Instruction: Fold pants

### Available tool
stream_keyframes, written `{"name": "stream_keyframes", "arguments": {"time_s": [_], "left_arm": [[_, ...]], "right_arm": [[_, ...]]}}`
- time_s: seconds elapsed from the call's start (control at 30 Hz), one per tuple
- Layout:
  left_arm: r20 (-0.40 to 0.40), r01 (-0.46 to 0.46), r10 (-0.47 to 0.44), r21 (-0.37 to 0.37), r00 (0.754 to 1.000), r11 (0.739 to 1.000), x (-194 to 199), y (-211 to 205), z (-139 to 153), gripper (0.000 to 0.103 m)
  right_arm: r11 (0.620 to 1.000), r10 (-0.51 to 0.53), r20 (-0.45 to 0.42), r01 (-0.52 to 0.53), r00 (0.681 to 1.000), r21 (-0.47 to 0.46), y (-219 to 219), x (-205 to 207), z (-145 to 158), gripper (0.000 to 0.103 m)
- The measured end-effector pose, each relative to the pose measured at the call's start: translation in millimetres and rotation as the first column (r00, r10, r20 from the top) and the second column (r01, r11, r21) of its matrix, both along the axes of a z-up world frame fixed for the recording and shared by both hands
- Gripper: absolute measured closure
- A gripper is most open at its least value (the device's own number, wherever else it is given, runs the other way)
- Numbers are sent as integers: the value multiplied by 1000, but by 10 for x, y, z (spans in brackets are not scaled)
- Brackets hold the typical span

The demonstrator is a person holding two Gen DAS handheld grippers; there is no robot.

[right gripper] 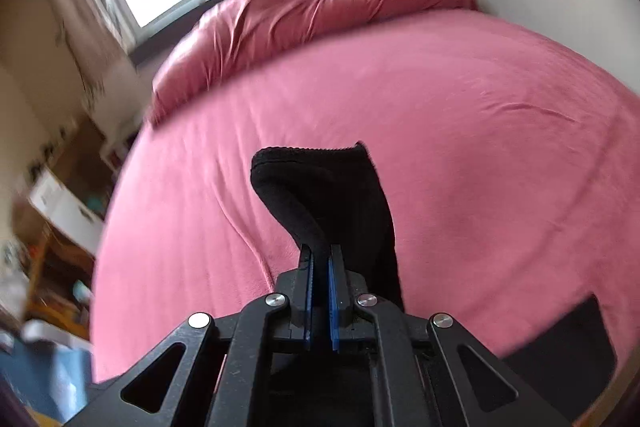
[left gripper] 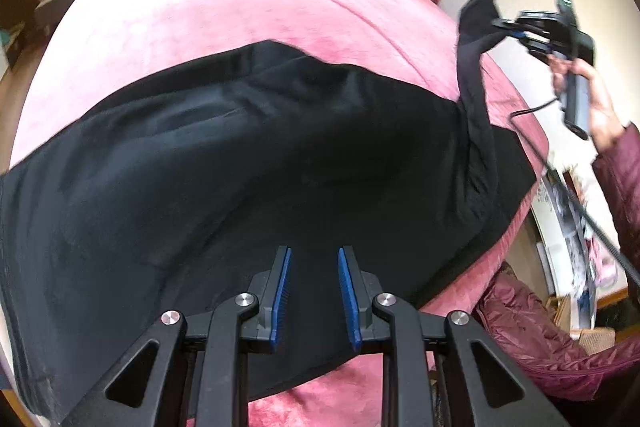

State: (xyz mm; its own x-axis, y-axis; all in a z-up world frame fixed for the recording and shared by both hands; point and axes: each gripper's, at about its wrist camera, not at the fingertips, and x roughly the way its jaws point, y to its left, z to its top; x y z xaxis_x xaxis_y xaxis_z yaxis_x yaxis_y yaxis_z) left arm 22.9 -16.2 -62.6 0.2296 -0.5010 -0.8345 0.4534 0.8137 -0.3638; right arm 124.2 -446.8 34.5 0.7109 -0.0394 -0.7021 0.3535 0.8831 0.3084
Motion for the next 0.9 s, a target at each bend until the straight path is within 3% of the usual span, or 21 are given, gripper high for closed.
{"name": "stream_keyframes", "arguments": {"time_s": [0.13,0.27,0.43,0.67,0.8,0.9], "left_arm": [[33,94,-95,23,995,995,-88,-271,63,77],[41,178,-179,27,983,984,-171,-514,104,76],[41,261,-263,61,964,964,-283,-815,55,76],[14,337,-340,104,940,936,-379,-1124,-92,73],[21,369,-373,113,927,923,-430,-1247,-138,71],[22,388,-392,116,920,914,-448,-1303,-156,70]], "right_arm": [[995,-84,91,79,992,58,-334,-733,256,97],[980,-181,106,170,978,107,-676,-1358,195,97],[924,-323,15,312,946,221,-1160,-1992,-423,97],[819,-437,-129,453,890,352,-1577,-2459,-1376,97],[799,-442,-132,456,887,392,-1613,-2475,-1561,93],[795,-454,-115,460,884,395,-1640,-2427,-1528,91]]}}
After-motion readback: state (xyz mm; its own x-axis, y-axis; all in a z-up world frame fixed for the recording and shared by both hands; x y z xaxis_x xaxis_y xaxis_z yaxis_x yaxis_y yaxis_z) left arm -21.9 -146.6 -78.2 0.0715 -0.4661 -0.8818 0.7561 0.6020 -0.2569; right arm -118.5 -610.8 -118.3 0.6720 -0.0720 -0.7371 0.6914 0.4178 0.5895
